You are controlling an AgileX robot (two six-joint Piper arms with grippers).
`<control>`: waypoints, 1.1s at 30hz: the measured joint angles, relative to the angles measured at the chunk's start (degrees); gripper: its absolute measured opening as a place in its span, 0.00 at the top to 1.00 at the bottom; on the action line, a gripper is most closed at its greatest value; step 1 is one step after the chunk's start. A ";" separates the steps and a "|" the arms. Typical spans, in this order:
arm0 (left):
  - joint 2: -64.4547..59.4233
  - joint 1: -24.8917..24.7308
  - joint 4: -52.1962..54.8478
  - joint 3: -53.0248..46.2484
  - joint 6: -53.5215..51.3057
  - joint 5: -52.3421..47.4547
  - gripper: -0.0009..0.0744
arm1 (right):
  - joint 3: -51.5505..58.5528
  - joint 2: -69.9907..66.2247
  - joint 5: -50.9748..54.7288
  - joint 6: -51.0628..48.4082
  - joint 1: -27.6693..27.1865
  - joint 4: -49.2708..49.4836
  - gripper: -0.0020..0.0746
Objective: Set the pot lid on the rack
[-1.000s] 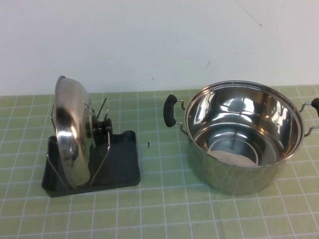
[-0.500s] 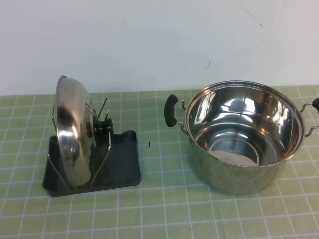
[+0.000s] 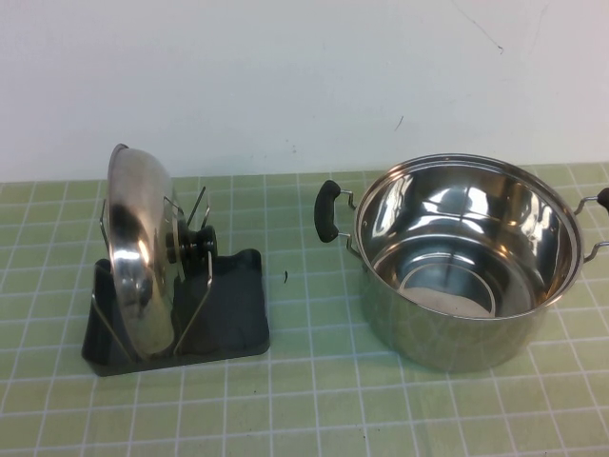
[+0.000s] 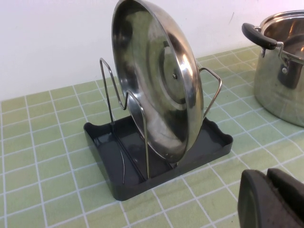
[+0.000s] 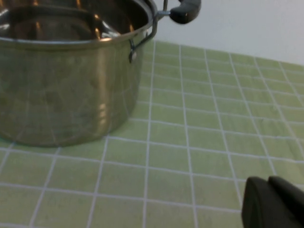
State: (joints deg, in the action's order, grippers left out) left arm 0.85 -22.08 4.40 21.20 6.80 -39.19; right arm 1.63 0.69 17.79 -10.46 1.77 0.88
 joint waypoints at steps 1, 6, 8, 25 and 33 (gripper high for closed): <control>0.00 0.00 0.00 0.00 0.00 0.00 0.99 | 0.00 0.00 0.34 1.85 0.77 -0.38 0.98; 0.00 0.00 0.00 0.00 0.00 0.00 0.99 | -0.10 0.00 0.99 12.65 5.10 -7.00 0.98; 0.00 0.00 0.00 0.00 0.00 0.00 0.99 | -0.10 0.00 0.98 14.15 5.48 -8.57 0.98; 0.00 0.00 0.00 0.00 0.00 0.00 0.99 | -0.10 0.10 1.14 12.67 3.30 -10.72 0.98; 0.00 0.00 0.00 0.00 0.00 0.00 0.99 | -0.10 0.10 1.14 12.67 3.30 -10.81 0.98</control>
State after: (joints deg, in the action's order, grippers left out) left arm 0.85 -22.08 4.40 21.20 6.80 -39.19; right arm 1.53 0.79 18.93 2.21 5.06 -9.93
